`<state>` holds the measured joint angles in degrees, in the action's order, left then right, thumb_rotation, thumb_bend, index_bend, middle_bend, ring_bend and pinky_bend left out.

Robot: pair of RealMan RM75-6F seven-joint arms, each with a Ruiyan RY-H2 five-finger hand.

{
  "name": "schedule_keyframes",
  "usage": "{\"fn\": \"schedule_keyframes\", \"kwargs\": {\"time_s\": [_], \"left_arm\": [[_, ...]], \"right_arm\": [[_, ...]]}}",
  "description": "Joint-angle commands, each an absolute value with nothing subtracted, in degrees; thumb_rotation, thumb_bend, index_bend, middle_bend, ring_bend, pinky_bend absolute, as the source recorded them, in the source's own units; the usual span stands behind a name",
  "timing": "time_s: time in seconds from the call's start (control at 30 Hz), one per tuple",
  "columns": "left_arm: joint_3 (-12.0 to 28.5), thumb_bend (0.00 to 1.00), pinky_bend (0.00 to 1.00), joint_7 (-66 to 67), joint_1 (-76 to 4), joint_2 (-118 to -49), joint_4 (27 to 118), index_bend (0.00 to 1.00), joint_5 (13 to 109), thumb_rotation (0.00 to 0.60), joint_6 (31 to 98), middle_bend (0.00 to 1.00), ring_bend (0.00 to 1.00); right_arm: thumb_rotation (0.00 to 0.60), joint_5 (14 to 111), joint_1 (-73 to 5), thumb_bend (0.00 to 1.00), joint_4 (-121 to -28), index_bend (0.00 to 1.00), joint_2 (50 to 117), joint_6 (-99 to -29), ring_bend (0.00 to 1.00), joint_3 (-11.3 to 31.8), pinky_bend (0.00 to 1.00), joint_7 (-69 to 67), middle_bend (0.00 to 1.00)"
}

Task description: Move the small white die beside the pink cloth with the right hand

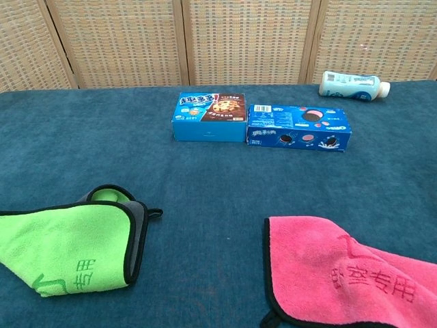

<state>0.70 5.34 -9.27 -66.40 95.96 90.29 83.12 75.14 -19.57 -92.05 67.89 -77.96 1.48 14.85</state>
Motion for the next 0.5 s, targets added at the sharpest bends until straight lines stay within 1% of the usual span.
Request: {"fn": "schedule_keyframes", "kwargs": {"time_s": [0.03, 0.2, 0.33, 0.5], "left_arm": [[0.7, 0.20, 0.00, 5.6, -9.2, -66.5, 96.0, 0.00, 90.3, 0.600, 83.2, 0.00, 0.00], [0.8, 0.20, 0.00, 6.2, -9.2, -66.9, 95.4, 0.00, 89.9, 0.600, 83.1, 0.00, 0.00], [1.2, 0.20, 0.00, 5.5, -9.3, -67.0, 94.8, 0.00, 89.0, 0.600, 82.7, 0.00, 0.00], [1.9, 0.20, 0.00, 4.5, -9.5, -66.8, 94.1, 0.00, 87.2, 0.600, 82.0, 0.00, 0.00]], "right_arm": [[0.600, 77.4, -16.3, 0.25, -89.9, 0.17, 67.8, -81.4, 0.00, 0.2, 0.00, 11.3, 0.00], [0.600, 80.8, -11.4, 0.24, -85.6, 0.15, 69.1, -87.8, 0.00, -0.8, 0.00, 6.1, 0.00], [0.600, 81.5, -10.5, 0.23, -83.9, 0.14, 69.3, -88.4, 0.00, -0.2, 0.00, 4.3, 0.00], [0.600, 81.2, -10.2, 0.24, -83.1, 0.14, 69.4, -87.0, 0.00, 0.3, 0.00, 3.6, 0.00]]}}
